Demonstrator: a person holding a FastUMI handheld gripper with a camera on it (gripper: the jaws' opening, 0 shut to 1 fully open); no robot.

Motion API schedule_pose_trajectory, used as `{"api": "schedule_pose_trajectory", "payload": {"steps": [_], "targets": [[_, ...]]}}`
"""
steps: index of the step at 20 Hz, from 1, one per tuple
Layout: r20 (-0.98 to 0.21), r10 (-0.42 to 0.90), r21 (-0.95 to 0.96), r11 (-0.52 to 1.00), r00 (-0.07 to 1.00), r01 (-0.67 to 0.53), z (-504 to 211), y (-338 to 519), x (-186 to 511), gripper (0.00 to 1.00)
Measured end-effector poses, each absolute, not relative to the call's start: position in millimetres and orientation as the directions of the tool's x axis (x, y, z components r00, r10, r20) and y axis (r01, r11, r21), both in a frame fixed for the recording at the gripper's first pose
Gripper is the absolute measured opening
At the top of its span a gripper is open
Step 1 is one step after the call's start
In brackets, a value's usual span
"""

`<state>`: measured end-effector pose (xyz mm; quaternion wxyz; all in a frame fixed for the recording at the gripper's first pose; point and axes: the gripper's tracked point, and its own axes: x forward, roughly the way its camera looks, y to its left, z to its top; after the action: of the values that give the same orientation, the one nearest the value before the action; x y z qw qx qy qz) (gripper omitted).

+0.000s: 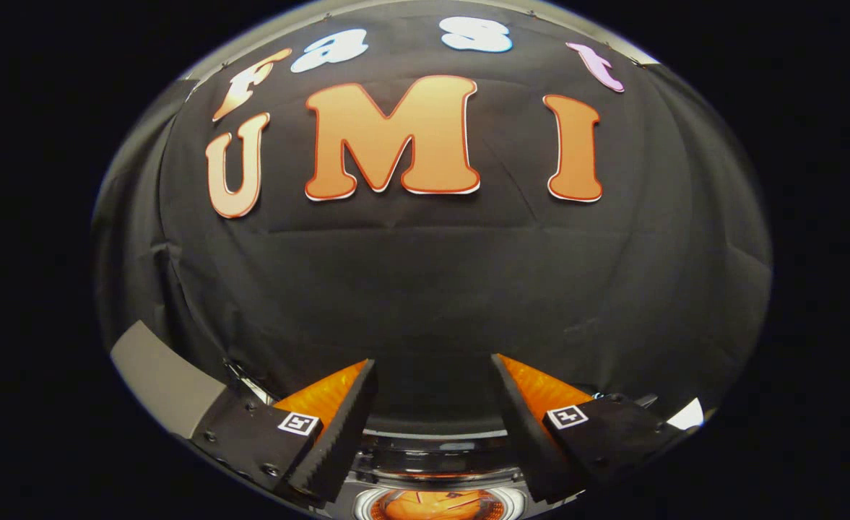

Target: Put the clothes into the washing machine and then close the washing machine lid.

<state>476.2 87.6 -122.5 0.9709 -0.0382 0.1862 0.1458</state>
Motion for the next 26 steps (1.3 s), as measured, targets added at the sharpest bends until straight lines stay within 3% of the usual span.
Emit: {"api": "schedule_pose_trajectory", "payload": {"steps": [14,21,26], "targets": [[-0.496,0.263,-0.011,0.951,0.827,-0.309,-171.0,106.5,498.1,0.97],[-0.51,0.286,0.025,0.948,0.811,-0.319,-176.9,104.4,490.4,1.0],[-0.423,0.286,0.002,0.949,0.86,-0.314,-165.7,95.8,460.7,1.0]]}}
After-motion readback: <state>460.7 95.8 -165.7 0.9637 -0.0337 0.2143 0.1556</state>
